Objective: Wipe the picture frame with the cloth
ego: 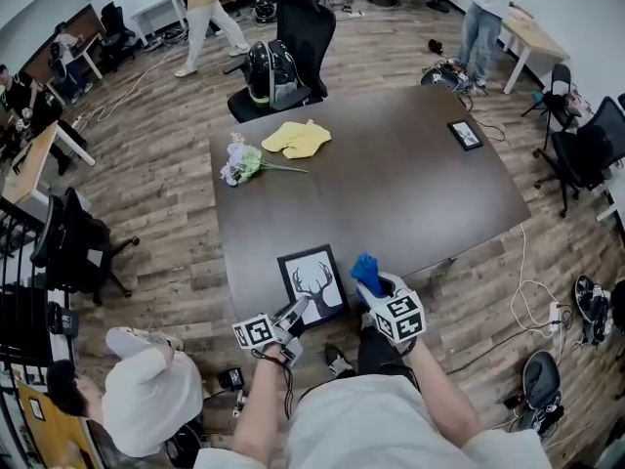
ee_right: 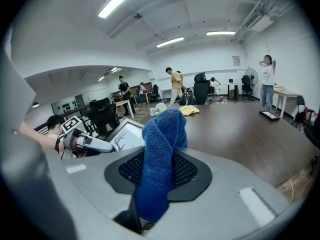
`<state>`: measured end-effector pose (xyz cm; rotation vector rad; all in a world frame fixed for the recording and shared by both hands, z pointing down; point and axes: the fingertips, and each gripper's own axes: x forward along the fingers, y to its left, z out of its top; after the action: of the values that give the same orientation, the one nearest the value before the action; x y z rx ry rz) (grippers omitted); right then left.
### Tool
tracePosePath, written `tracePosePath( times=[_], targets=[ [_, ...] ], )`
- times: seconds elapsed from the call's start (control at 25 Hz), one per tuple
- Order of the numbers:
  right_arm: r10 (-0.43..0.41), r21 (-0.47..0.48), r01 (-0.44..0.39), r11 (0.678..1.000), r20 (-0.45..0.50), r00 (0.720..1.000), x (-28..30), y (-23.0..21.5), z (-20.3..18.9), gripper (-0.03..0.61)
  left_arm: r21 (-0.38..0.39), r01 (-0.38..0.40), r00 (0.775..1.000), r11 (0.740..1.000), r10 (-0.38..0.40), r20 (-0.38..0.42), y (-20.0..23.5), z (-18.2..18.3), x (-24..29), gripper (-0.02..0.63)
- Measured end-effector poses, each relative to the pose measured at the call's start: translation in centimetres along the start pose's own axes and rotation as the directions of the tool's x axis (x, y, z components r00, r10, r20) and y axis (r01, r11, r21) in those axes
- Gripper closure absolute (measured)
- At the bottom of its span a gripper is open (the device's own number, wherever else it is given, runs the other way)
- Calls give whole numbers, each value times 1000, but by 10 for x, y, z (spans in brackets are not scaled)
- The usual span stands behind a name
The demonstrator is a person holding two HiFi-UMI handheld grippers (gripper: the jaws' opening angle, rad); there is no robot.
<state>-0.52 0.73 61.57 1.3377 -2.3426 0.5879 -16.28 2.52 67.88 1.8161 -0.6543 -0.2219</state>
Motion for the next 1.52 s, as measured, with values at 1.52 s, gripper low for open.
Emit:
tracePosePath(
  times=[1.52],
  targets=[
    [56,36,-57,998,23,998,-14,11,-6,472,-16,-3,1000,1000,3,14,-10,-15,-2,529]
  ],
)
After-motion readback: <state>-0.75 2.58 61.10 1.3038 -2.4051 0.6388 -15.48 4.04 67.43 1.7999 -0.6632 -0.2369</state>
